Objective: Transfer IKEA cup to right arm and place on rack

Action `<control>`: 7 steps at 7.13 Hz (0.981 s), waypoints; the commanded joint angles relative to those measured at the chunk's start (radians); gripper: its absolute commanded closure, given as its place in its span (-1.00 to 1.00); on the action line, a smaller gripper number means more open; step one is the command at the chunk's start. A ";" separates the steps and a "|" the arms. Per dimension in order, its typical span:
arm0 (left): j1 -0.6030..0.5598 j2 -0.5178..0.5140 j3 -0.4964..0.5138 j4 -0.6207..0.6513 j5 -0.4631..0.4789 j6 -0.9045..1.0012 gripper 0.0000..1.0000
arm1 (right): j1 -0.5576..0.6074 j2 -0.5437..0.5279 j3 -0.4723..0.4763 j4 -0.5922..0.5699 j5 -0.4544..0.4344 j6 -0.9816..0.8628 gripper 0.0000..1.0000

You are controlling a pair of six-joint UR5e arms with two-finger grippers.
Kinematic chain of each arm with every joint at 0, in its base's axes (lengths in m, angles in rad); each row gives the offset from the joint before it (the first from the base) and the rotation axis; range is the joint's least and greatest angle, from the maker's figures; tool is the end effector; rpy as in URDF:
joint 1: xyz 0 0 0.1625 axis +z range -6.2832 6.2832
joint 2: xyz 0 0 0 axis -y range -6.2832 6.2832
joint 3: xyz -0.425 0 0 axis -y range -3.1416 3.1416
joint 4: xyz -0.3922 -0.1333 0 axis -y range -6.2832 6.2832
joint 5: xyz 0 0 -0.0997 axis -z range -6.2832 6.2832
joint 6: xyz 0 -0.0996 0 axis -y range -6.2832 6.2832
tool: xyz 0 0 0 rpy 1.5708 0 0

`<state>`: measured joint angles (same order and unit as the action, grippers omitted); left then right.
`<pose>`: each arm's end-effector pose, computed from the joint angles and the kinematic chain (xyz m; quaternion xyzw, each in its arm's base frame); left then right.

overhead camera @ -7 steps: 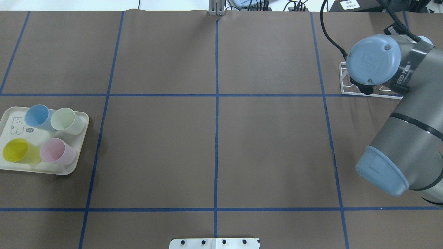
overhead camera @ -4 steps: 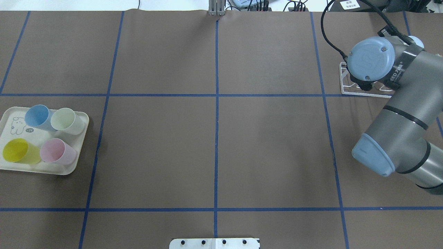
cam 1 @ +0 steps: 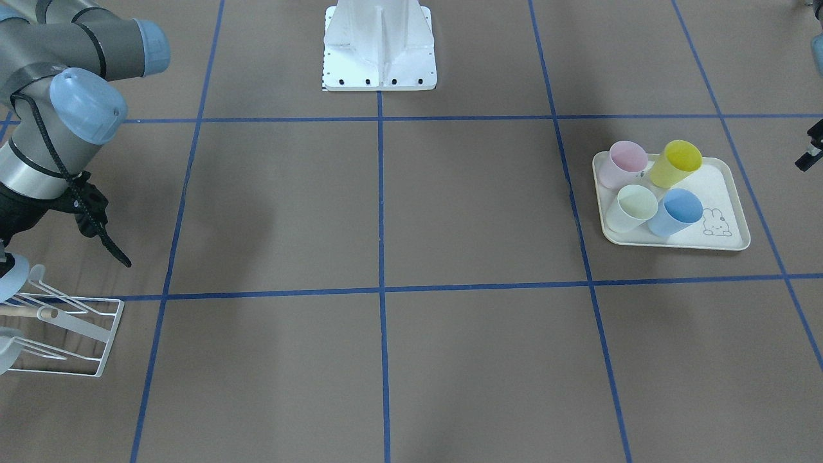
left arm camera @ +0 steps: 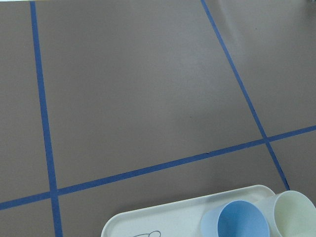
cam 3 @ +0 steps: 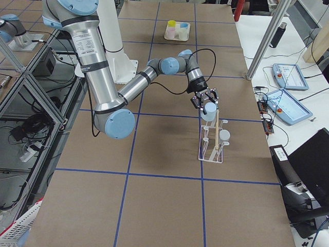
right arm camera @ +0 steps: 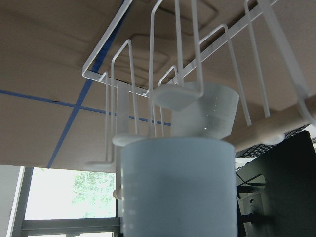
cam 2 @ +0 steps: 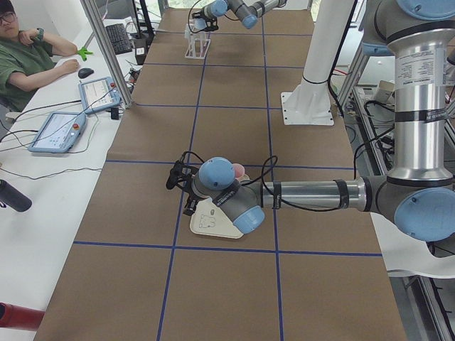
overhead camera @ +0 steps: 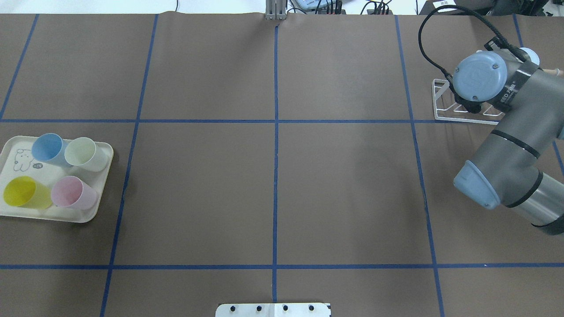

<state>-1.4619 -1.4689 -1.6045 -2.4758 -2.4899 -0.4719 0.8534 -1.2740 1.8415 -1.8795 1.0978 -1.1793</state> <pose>-0.0038 -0.4629 0.5785 0.2329 0.4926 0.0294 0.8380 -0.2428 -0.5501 0.4183 0.0689 0.2549 -0.7656 0.5866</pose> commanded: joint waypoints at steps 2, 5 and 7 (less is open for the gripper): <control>0.000 -0.002 -0.002 0.000 0.003 -0.002 -1.00 | 0.018 -0.008 -0.005 0.030 0.002 -0.033 -0.12; 0.000 -0.005 0.003 0.000 0.005 -0.004 -1.00 | 0.018 -0.027 -0.010 0.020 0.002 -0.029 -0.15; 0.000 -0.007 0.003 0.000 0.006 -0.004 -1.00 | 0.015 -0.044 -0.007 0.020 0.004 -0.025 -0.16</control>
<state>-1.4619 -1.4749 -1.6019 -2.4759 -2.4847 -0.4755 0.8708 -1.3084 1.8340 -1.8585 1.1004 -1.2080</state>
